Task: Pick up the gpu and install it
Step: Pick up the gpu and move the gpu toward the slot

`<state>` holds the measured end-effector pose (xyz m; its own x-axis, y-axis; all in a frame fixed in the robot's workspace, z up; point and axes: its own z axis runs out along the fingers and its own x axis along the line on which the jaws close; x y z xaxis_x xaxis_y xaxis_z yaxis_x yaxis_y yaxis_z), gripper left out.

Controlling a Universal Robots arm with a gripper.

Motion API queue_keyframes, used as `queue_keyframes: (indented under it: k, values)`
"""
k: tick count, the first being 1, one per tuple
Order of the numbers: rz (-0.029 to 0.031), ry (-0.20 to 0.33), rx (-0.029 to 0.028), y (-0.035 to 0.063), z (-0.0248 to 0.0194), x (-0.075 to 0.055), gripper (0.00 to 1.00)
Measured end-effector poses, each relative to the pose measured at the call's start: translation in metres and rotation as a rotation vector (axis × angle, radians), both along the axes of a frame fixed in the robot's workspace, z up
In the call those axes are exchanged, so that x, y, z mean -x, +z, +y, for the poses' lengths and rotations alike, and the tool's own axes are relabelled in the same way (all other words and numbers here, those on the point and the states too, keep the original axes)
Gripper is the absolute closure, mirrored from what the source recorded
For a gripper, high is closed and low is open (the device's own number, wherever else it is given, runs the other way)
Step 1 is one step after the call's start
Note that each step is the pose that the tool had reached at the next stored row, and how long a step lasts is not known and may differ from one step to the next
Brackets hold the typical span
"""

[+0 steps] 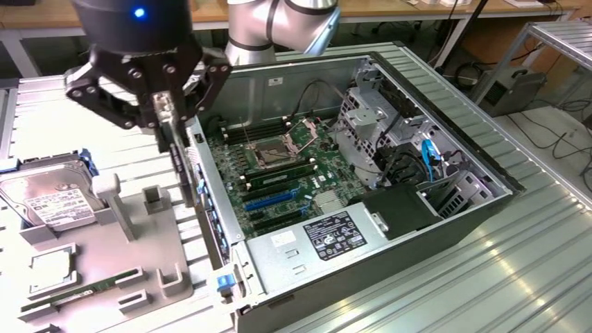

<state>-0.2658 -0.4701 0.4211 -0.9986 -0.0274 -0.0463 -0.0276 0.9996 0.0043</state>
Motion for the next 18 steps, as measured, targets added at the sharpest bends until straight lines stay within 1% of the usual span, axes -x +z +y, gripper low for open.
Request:
queue_keyframes:
  k: [1,3,9,10,11,12,14,18]
  values:
    - [0.0009,0.000,0.0001,0.0009,0.0000,-0.005,0.74]
    - [0.0020,0.000,0.0001,0.0010,0.0000,-0.022,0.74]
    - [0.0046,0.000,0.0001,0.0009,0.0000,-0.052,0.74]
    - [0.0056,0.000,0.0002,0.0000,0.0000,-0.059,0.74]
    - [0.0066,0.000,0.0004,-0.0044,0.0010,-0.071,0.74]
    - [0.0072,0.000,0.0007,-0.0077,0.0021,-0.079,0.74]
    - [0.0081,0.000,0.0008,-0.0114,0.0035,-0.088,0.74]
    - [0.0106,0.000,0.0008,-0.0216,0.0084,-0.113,0.74]
